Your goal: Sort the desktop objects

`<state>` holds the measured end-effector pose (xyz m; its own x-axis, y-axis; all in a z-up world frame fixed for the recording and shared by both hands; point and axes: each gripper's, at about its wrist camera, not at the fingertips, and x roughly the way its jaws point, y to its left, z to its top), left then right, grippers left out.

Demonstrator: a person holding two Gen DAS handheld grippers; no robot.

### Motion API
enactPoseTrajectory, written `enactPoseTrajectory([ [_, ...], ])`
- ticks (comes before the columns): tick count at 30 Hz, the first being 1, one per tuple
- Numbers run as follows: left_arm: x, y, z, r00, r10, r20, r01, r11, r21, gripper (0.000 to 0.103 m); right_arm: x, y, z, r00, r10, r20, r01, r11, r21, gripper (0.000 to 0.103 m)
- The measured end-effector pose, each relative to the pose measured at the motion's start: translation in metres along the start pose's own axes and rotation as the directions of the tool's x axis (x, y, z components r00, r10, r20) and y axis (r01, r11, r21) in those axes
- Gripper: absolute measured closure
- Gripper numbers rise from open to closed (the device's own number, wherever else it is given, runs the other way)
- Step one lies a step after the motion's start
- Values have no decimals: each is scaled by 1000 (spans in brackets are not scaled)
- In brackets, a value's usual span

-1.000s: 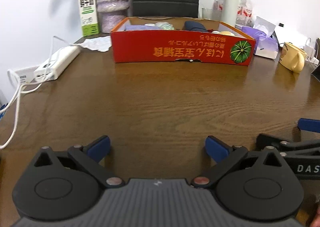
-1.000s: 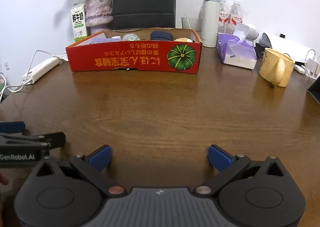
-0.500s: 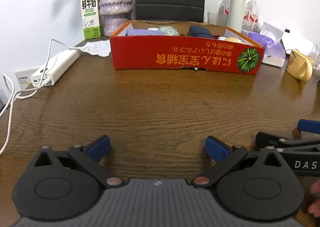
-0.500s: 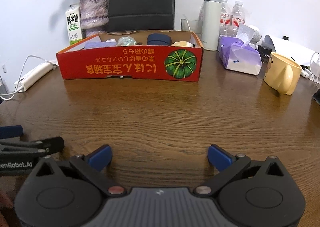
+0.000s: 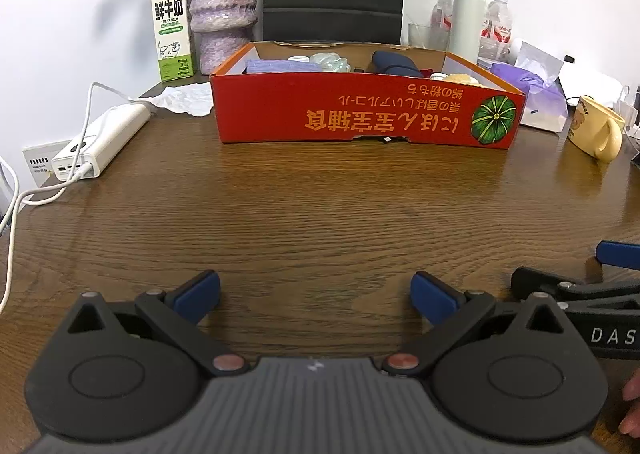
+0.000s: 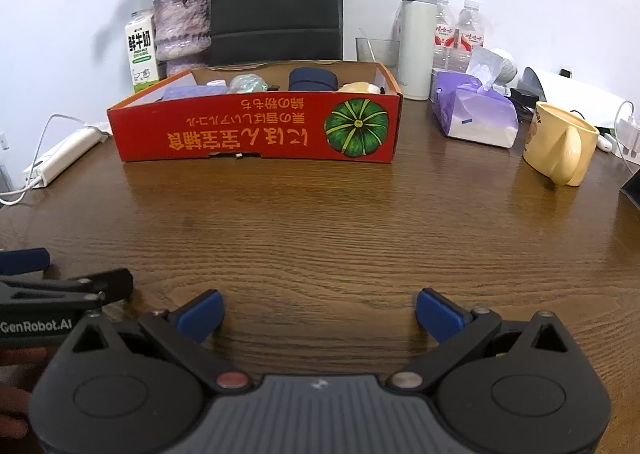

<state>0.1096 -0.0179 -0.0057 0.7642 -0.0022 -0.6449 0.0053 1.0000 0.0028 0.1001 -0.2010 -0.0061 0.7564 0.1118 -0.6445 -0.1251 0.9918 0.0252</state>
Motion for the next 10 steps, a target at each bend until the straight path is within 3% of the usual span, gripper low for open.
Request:
enactPoseTrajectory([
  [10, 0, 0, 0, 1000, 0, 0, 0, 1000, 2, 0, -1, 0, 0, 1000, 14, 0, -14, 1000, -9, 0],
])
